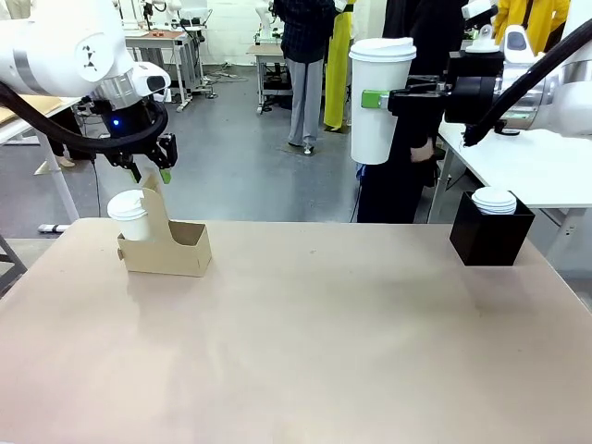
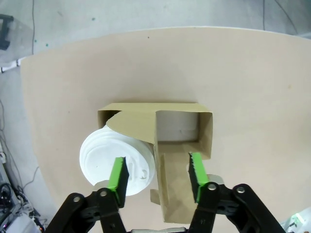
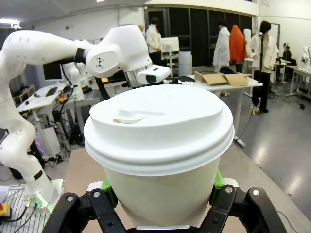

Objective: Pour a drink into a cup and package it in a carrier.
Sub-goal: Position the Cup Carrier in the center of the table.

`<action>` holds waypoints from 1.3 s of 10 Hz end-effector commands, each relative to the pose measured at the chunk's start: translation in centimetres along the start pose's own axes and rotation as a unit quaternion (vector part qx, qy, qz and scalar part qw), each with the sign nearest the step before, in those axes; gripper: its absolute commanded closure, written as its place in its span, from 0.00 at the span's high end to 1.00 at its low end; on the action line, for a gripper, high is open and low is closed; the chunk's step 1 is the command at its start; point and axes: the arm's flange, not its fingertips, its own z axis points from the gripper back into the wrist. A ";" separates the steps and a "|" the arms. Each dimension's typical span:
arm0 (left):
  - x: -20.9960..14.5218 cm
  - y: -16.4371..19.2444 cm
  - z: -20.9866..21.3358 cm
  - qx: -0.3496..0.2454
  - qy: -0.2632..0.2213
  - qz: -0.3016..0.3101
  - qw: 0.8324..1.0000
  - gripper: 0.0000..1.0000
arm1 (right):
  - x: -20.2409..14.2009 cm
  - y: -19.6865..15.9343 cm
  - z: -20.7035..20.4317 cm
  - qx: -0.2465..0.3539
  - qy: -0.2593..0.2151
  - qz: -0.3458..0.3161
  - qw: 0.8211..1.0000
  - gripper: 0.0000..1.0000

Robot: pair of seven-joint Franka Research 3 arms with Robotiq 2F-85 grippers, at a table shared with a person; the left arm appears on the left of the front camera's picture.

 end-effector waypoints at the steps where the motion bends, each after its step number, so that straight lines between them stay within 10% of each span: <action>1: 0.4 0.2 0.0 0.012 0.009 -0.007 1.000 0.00 | 0.4 0.0 -0.3 -0.005 -0.002 0.007 1.000 0.81; 2: 0.5 0.2 -0.2 0.017 0.013 -0.008 1.000 0.16 | 0.4 0.0 -0.3 -0.005 -0.002 0.007 1.000 0.81; 4: 0.5 0.2 -0.5 0.017 0.019 -0.009 1.000 0.00 | 0.4 0.0 -0.3 -0.005 -0.002 0.007 1.000 0.81; 13: -0.7 -0.4 1.2 -0.027 0.013 0.015 0.999 0.02 | 0.4 0.0 -0.3 -0.005 -0.002 0.007 1.000 0.81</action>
